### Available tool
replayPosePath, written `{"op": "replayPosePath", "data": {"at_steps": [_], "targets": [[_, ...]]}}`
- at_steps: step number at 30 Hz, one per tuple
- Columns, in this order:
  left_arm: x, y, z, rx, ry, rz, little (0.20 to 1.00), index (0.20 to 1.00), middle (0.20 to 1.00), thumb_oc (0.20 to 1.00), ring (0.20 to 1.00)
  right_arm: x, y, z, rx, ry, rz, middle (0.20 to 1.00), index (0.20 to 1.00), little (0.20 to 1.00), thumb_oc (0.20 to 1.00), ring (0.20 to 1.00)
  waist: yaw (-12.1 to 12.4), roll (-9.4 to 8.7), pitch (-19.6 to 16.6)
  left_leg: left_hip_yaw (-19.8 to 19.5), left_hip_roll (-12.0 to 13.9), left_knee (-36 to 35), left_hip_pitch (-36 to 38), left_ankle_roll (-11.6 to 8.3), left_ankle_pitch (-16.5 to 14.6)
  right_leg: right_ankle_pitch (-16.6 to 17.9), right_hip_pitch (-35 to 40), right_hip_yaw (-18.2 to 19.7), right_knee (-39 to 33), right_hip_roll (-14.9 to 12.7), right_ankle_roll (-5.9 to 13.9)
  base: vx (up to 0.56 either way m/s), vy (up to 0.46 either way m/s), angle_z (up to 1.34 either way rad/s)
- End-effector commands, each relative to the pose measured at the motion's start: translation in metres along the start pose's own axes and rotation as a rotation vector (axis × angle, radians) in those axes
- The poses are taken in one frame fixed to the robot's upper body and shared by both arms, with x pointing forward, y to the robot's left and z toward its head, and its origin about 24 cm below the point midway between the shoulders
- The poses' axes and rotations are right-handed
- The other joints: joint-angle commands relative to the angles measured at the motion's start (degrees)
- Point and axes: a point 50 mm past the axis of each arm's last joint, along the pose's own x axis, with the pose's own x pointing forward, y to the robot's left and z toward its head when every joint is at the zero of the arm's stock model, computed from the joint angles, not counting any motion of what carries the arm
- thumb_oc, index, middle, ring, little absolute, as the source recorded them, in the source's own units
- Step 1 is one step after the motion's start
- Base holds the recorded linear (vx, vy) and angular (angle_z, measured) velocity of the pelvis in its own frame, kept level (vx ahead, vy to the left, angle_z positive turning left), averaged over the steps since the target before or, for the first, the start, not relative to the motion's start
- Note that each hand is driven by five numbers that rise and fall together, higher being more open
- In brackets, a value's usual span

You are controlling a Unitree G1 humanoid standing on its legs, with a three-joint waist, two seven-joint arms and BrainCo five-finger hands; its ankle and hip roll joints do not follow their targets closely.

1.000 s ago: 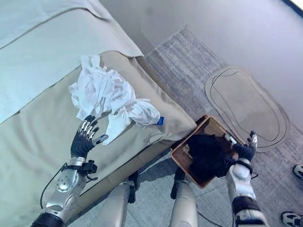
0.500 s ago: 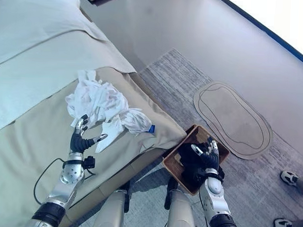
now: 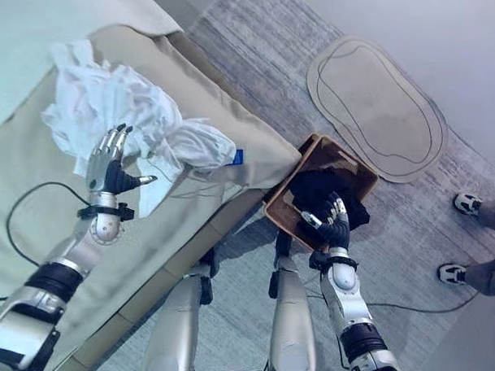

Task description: Pick up clothes into the bucket

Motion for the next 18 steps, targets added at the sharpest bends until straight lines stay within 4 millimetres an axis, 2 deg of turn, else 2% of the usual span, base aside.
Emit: {"op": "replayPosePath", "data": {"at_steps": [1, 3, 8, 9, 10, 12, 18], "targets": [[0.021, 0.022, 0.0, 0.114, -0.034, 0.102, 1.0, 1.0, 1.0, 1.0, 1.0, 0.001, -0.01, 0.029, -0.009, -0.156, 0.002, 1.0, 1.0, 1.0, 1.0, 1.0, -1.0, -0.95, -2.0, -1.3, 1.3, 5.2, -4.2, -0.4, -1.4, -0.7, 1.0, 0.0, 2.6, -4.2, 4.2, -0.03, 0.013, -0.01], [0.024, 0.025, 0.001, 0.137, -0.052, 0.108, 1.0, 1.0, 1.0, 1.0, 1.0, 0.002, -0.011, 0.03, -0.01, -0.16, -0.002, 1.0, 1.0, 1.0, 1.0, 1.0, -1.2, -0.85, -2.0, -1.5, 1.3, 5.3, -4.9, -0.42, -1.4, -0.7, 0.4, 0.0, 2.7, -4.2, 4.21, 0.0, 0.0, 0.0], [0.036, 0.033, 0.002, 0.317, -0.135, 0.101, 1.0, 1.0, 1.0, 1.0, 1.0, 0.005, -0.011, 0.036, -0.016, -0.187, 0.015, 1.0, 1.0, 1.0, 1.0, 1.0, -1.9, -0.47, -1.8, -1.4, 1.2, 6.1, -8.1, -0.56, -1.2, -0.1, -3.2, 0.4, 3.6, -4.1, 4.35, -0.01, 0.005, -0.01], [0.042, 0.036, 0.006, 0.396, -0.186, 0.087, 1.0, 1.0, 1.0, 1.0, 1.0, 0.005, -0.01, 0.037, -0.022, -0.192, 0.029, 1.0, 1.0, 1.0, 1.0, 1.0, -2.2, -0.41, -1.7, -1.5, 1.2, 6.3, -8.8, -0.59, -1.1, -0.1, -3.9, 0.6, 3.8, -3.9, 4.4, 0.0, 0.0, 0.0], [0.042, 0.036, 0.006, 0.396, -0.187, 0.087, 1.0, 1.0, 1.0, 1.0, 1.0, 0.005, -0.01, 0.037, -0.021, -0.193, 0.028, 1.0, 1.0, 1.0, 1.0, 1.0, -2.2, -0.4, -1.7, -1.5, 1.2, 6.4, -8.9, -0.59, -1.1, -0.1, -4.0, 0.6, 3.8, -3.9, 4.4, 0.0, 0.0, 0.0], [0.046, 0.038, 0.019, 0.499, -0.31, 0.075, 1.0, 1.0, 1.0, 1.0, 1.0, 0.002, -0.011, 0.034, -0.026, -0.187, 0.044, 1.0, 1.0, 1.0, 1.0, 1.0, -2.4, -0.17, -1.8, -1.7, 1.1, 6.7, -9.6, -0.52, -1.4, -0.3, -4.7, 0.8, 4.2, -3.8, 4.32, 0.0, 0.0, 0.0], [0.047, 0.03, 0.043, 0.569, -0.476, 0.042, 1.0, 1.0, 1.0, 1.0, 1.0, 0.0, -0.014, 0.028, -0.021, -0.162, 0.045, 1.0, 1.0, 1.0, 1.0, 1.0, -2.6, 0.47, -2.6, -2.1, 0.9, 6.2, -9.8, -0.61, -1.4, -0.6, -5.1, 1.0, 4.0, -3.7, 4.37, 0.0, 0.0, 0.0]]}}
